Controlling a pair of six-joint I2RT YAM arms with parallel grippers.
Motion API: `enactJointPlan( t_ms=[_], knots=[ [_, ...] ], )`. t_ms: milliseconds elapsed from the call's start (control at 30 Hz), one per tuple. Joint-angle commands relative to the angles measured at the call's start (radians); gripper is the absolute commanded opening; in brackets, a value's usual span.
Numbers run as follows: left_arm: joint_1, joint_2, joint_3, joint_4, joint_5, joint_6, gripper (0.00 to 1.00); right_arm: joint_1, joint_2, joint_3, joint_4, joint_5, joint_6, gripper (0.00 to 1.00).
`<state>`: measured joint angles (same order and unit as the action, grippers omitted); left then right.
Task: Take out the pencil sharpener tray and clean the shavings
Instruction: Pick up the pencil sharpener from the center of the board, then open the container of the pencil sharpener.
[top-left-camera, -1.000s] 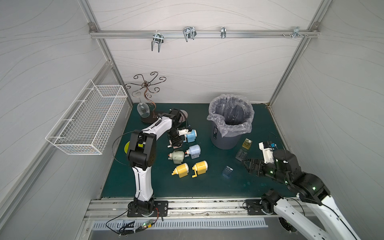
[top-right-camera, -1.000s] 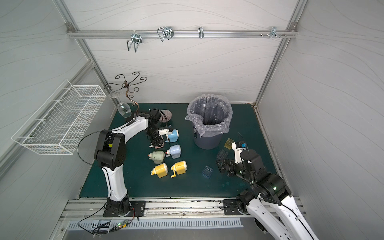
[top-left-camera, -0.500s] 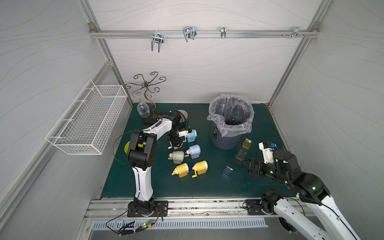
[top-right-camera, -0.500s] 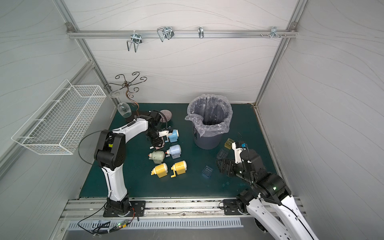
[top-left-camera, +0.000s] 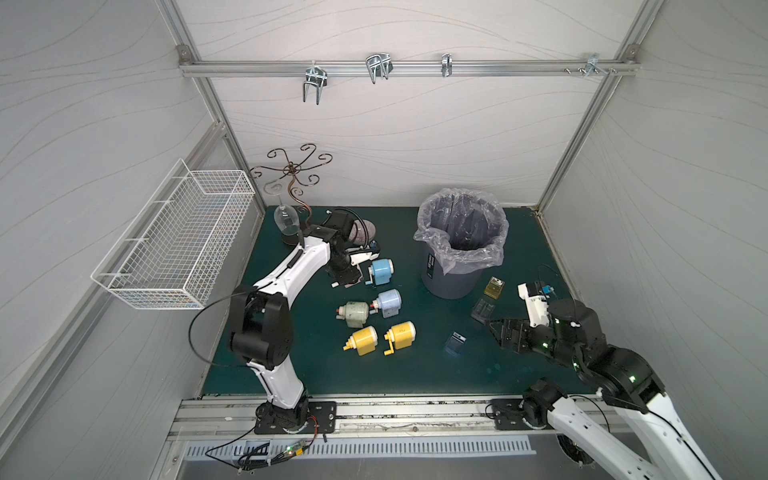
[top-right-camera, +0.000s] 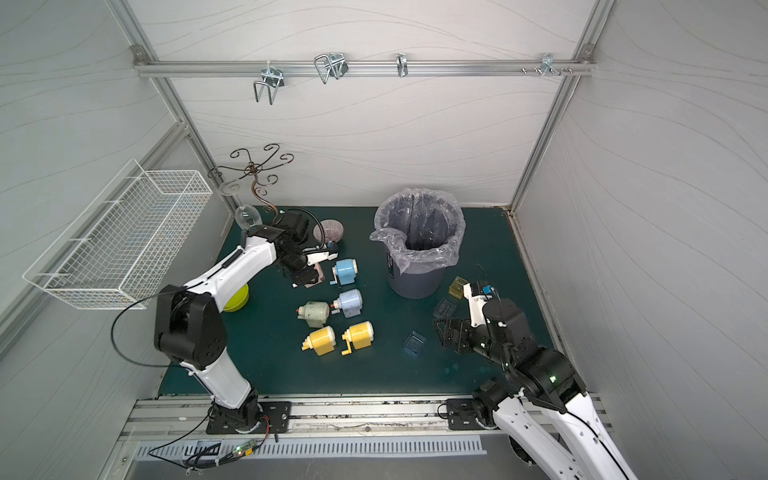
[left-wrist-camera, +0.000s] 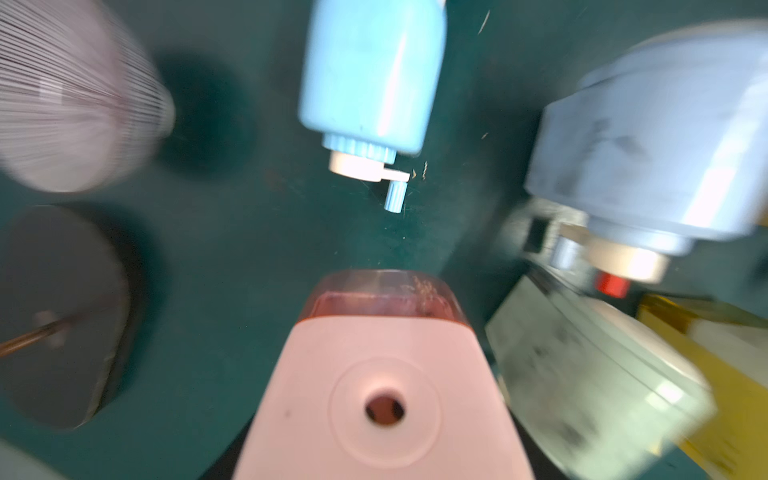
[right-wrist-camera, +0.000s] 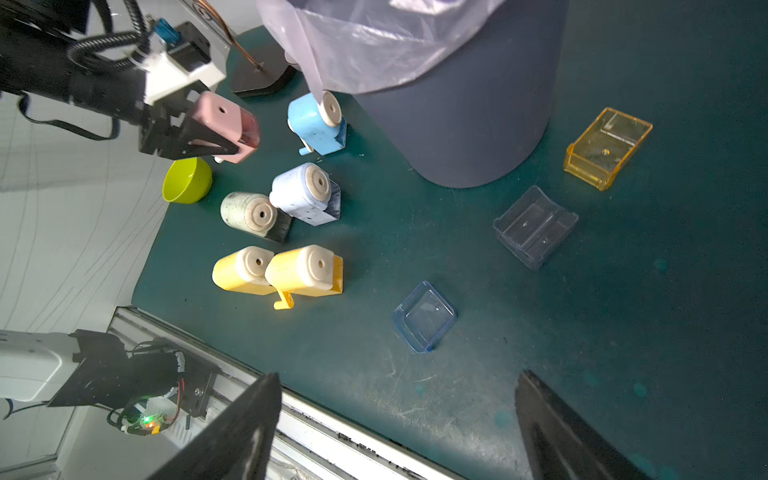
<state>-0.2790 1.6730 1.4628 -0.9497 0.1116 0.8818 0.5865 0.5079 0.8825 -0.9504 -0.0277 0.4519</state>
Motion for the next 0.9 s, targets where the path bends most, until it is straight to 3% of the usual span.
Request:
enactJointPlan(
  t_ms=[0,233,367,467,600,700,800,867],
  knots=[
    [-0.028,-0.118,0.108,-0.131,0.119,-0.008,0.0,-0.005,0.041,0.077,0.054,-0.035,-0.135,0.9],
    [-0.15,-0.27,0.241,-0.342,0.359,-0.009,0.0,0.015,0.136,0.177,0.205,-0.3,-0.342,0.92],
    [-0.194,-0.311,0.267,-0.412,0.564,-0.034,0.0,0.025,0.151,0.167,0.33,-0.498,-0.415,0.96],
    [-0.234,-0.32,0.274,-0.445,0.657,-0.059,0.0,0.036,0.145,0.123,0.452,-0.561,-0.44,0.97],
    [-0.318,-0.31,0.285,-0.473,0.669,-0.083,0.0,0.088,0.18,0.113,0.533,-0.56,-0.465,0.99],
    [-0.366,-0.322,0.27,-0.437,0.665,-0.108,0.0,0.209,0.231,0.137,0.562,-0.508,-0.473,0.98],
    [-0.388,-0.34,0.251,-0.393,0.681,-0.137,0.0,0.459,0.272,0.162,0.54,-0.211,-0.551,0.98],
    [-0.403,-0.351,0.238,-0.365,0.682,-0.157,0.0,0.561,0.306,0.164,0.545,-0.086,-0.565,0.99]
  ],
)
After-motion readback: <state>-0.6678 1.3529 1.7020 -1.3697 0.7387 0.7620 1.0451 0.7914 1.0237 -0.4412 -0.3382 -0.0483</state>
